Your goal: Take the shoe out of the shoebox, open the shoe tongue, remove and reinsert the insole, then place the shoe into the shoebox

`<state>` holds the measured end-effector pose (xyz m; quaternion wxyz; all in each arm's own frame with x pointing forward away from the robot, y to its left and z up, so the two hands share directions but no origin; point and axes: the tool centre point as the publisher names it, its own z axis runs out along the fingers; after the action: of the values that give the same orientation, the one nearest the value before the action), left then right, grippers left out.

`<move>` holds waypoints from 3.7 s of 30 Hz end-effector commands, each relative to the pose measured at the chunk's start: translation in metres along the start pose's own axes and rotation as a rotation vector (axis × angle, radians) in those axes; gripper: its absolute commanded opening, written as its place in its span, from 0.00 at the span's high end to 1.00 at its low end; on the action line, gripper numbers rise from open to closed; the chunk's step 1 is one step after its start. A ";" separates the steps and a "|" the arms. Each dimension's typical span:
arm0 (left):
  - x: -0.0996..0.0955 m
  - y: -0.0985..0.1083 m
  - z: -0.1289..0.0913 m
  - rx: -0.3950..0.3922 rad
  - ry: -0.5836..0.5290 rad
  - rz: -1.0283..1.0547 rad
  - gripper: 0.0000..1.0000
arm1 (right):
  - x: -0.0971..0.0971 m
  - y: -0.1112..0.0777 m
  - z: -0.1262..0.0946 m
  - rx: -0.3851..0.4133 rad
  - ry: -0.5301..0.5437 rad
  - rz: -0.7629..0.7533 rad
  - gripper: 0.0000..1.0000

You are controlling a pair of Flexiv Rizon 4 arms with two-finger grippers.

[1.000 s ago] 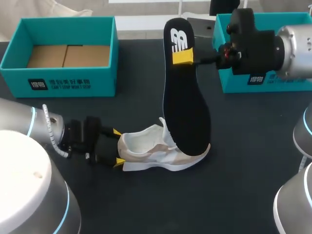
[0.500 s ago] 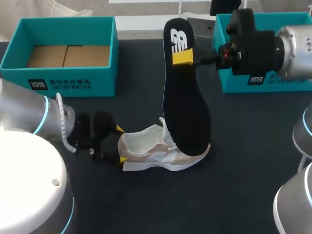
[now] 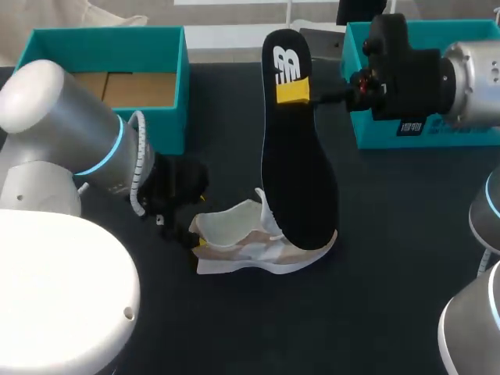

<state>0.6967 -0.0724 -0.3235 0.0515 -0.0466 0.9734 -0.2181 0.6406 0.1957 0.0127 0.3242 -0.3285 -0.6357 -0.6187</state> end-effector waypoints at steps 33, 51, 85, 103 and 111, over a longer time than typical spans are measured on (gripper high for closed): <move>-0.012 -0.015 0.002 -0.256 0.038 -0.003 0.00 | 0.000 0.001 0.003 0.001 -0.002 0.002 1.00; -0.047 -0.064 0.066 -0.198 0.042 0.021 0.17 | 0.000 0.001 0.003 0.001 -0.002 0.002 1.00; -0.050 -0.069 0.096 -0.387 0.463 0.268 1.00 | 0.000 0.001 0.003 0.001 -0.002 0.002 1.00; -0.093 -0.083 0.057 -0.262 0.972 0.839 1.00 | 0.000 0.001 0.003 0.001 -0.002 0.002 1.00; -0.093 -0.083 0.057 -0.262 0.972 0.839 1.00 | 0.000 0.001 0.003 0.001 -0.002 0.002 1.00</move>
<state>0.7936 -0.1588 -0.3300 -0.2310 0.3829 0.8915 -0.0721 0.6406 0.1957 0.0126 0.3242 -0.3285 -0.6357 -0.6188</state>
